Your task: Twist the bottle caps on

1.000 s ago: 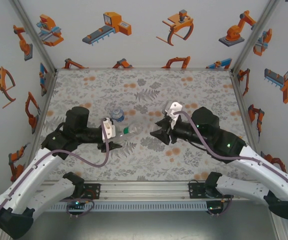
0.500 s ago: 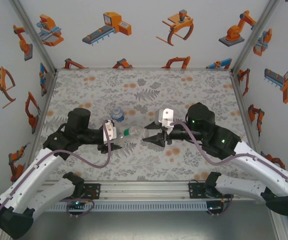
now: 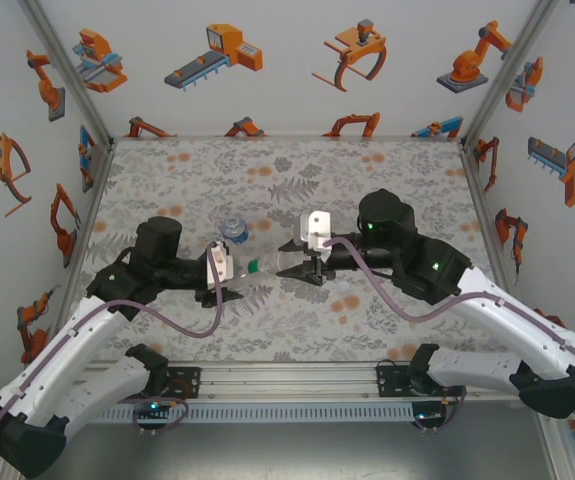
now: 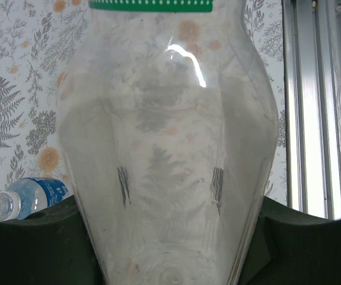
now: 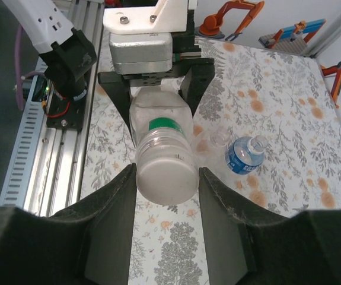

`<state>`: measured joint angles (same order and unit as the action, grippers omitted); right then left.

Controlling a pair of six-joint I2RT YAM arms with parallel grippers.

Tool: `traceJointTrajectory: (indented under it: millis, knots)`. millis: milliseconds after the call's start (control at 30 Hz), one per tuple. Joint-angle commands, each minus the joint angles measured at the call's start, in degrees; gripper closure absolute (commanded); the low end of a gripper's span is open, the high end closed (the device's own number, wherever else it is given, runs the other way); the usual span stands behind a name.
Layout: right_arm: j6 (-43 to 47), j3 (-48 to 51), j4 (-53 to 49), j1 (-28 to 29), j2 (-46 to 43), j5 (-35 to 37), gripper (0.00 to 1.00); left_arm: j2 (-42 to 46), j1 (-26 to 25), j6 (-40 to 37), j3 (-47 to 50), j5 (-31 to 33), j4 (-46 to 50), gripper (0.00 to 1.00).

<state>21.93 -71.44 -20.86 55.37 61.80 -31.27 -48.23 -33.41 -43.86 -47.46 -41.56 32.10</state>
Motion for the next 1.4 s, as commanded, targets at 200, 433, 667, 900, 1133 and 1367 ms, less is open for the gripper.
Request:
traceJointTrajectory:
  millis: [200,433,667,900,1133,1367]
  knots:
    - [6.1,-5.5,-7.4,0.4,3.1,-3.2,0.78,0.5,-0.4,-2.2,0.2,-1.9,1.6,1.00]
    - [7.7,-6.5,-8.5,0.4,4.0,-4.1,0.79,0.4,-0.7,-2.1,0.3,-1.9,1.6,1.00]
    - [9.2,-7.4,-9.6,0.4,4.7,-4.7,0.80,0.2,-1.0,-1.8,0.1,-2.3,1.5,1.00]
    - [11.1,-8.9,-11.6,0.5,6.5,-5.6,0.81,-0.7,-1.4,-1.5,-0.1,-2.5,1.6,1.00]
    - [12.6,-9.7,-12.8,0.6,7.6,-6.1,0.82,-1.7,-1.6,-1.5,-0.4,-3.0,1.5,1.00]
    - [15.3,-11.0,-15.0,1.0,9.1,-7.3,0.83,-2.4,-1.6,-1.5,-0.7,-3.8,1.5,1.00]
